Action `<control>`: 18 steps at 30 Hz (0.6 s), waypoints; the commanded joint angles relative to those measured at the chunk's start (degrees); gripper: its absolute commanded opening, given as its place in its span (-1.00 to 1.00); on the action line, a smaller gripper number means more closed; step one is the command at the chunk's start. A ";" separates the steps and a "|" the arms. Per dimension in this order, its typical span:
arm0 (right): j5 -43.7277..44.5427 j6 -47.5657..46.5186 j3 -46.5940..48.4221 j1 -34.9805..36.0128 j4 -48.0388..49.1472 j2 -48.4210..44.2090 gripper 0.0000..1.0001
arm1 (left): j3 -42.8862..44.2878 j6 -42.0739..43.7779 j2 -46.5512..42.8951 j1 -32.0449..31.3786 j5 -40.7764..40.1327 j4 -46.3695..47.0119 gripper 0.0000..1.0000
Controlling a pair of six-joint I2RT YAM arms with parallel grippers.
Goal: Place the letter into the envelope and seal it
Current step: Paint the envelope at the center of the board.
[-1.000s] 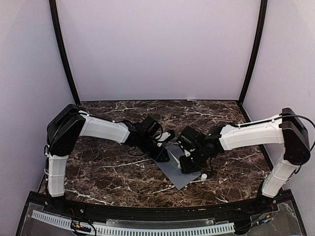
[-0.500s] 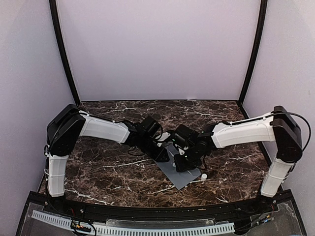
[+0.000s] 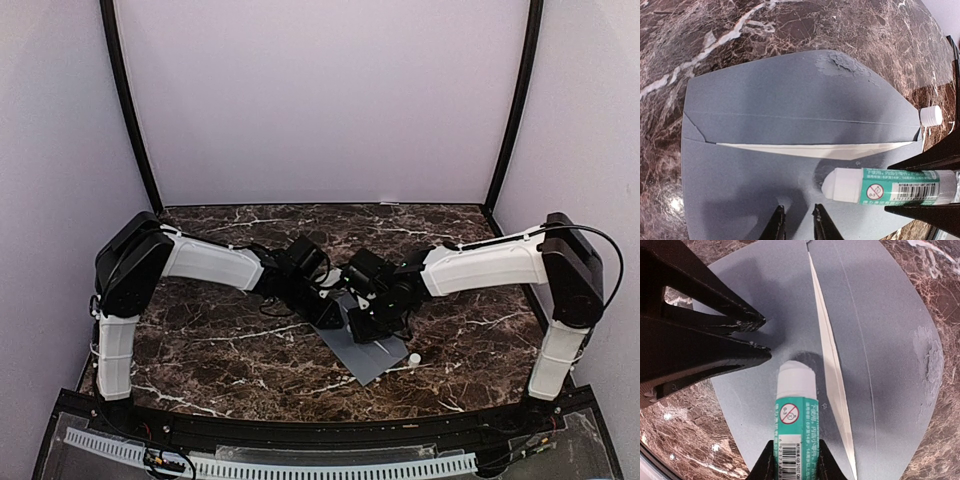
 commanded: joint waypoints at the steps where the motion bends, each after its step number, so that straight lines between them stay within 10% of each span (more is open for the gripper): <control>1: 1.69 -0.38 0.36 -0.91 0.44 1.40 -1.00 | -0.01 0.67 1.88 -0.60 0.06 -4.44 -0.61; 18: -2.90 2.60 -9.51 0.47 -2.22 -8.72 -1.00 | -0.01 0.71 2.12 -0.46 -0.05 -4.48 -0.62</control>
